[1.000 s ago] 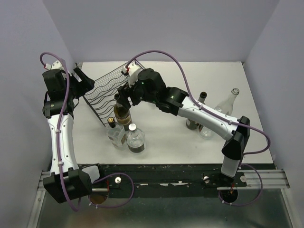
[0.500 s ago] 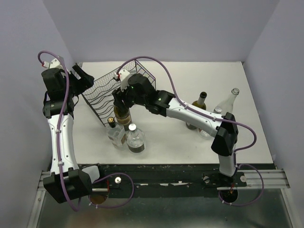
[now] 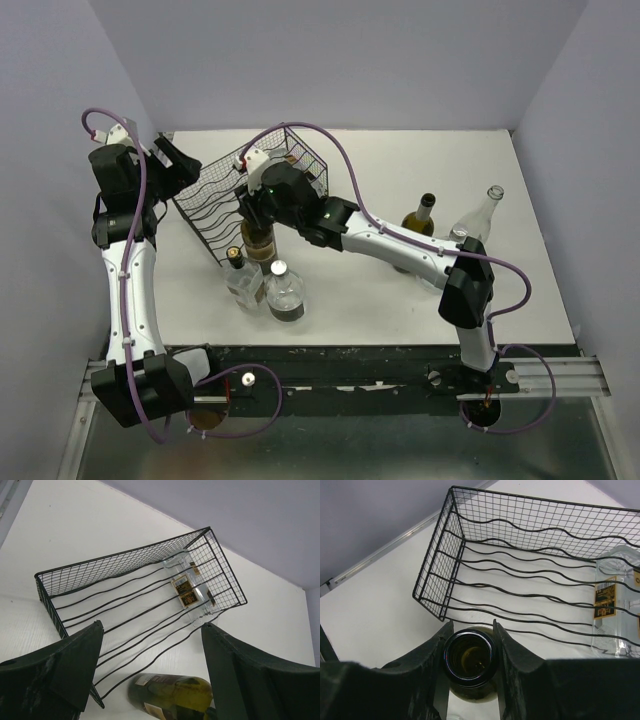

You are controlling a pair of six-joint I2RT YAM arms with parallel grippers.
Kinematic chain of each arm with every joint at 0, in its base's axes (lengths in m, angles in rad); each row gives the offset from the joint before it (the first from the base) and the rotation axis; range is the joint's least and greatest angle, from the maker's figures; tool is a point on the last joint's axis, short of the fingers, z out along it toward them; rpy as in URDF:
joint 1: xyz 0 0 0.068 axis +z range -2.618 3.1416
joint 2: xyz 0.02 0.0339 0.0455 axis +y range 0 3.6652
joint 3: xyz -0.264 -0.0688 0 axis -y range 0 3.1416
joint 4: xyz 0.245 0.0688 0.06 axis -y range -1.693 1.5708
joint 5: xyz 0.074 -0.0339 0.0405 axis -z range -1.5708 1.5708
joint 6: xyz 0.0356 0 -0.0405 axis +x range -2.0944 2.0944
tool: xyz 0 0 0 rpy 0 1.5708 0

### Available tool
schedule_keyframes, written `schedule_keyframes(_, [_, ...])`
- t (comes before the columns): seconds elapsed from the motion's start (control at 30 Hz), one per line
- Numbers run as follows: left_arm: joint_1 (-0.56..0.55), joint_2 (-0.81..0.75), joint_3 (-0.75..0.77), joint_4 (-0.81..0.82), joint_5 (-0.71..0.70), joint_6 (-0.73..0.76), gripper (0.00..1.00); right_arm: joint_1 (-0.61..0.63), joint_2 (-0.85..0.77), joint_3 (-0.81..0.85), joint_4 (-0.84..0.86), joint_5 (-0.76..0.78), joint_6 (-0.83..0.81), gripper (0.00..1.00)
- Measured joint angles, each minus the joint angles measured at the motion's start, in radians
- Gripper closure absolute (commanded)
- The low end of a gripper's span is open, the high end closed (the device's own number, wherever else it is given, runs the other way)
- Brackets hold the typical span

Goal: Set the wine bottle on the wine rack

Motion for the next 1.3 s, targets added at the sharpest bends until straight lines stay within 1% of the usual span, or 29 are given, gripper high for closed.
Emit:
schedule_keyframes(0.07, [0.0, 0.003, 0.0, 0.005, 0.01, -0.002, 0.1, 0.0, 0.0, 0.001, -0.003, 0.032, 0.001, 0.97])
schedule_keyframes(0.1, [0.0, 0.005, 0.0, 0.006, 0.015, -0.002, 0.1, 0.0, 0.0, 0.002, -0.007, 0.047, 0.001, 0.99])
schedule_keyframes(0.3, [0.0, 0.024, 0.0, 0.019, 0.078, -0.008, 0.08, 0.0, -0.008, 0.01, -0.047, 0.153, -0.002, 0.99])
schedule_keyframes(0.47, [-0.032, 0.029, 0.0, 0.047, 0.153, -0.004, 0.05, -0.006, -0.056, 0.019, -0.16, 0.19, -0.007, 0.99])
schedule_keyframes(0.57, [-0.068, 0.029, 0.001, 0.072, 0.207, 0.011, 0.03, -0.028, -0.109, 0.027, -0.245, 0.189, 0.0, 0.99])
schedule_keyframes(0.7, [-0.122, 0.029, 0.009, 0.102, 0.282, 0.034, 0.01, -0.07, -0.235, 0.002, -0.323, 0.178, 0.025, 0.99])
schedule_keyframes(0.87, [-0.235, 0.024, 0.012, 0.151, 0.325, 0.066, 0.01, -0.15, -0.433, -0.083, -0.367, 0.156, 0.072, 1.0])
schedule_keyframes(0.9, [-0.278, 0.023, 0.01, 0.176, 0.336, 0.067, 0.01, -0.163, -0.465, -0.094, -0.378, 0.157, 0.082, 0.99])
schedule_keyframes(0.97, [-0.329, 0.021, -0.001, 0.232, 0.359, 0.065, 0.01, -0.178, -0.512, -0.101, -0.407, 0.158, 0.092, 0.99])
schedule_keyframes(1.07, [-0.428, 0.005, -0.064, 0.362, 0.385, 0.058, 0.01, -0.185, -0.549, -0.098, -0.459, 0.151, 0.123, 0.99])
schedule_keyframes(1.17, [-0.525, -0.014, -0.147, 0.487, 0.394, 0.059, 0.01, -0.193, -0.552, -0.079, -0.519, 0.14, 0.15, 0.99])
schedule_keyframes(1.3, [-0.636, -0.019, -0.23, 0.613, 0.396, 0.082, 0.01, -0.199, -0.552, -0.063, -0.595, 0.129, 0.175, 0.99])
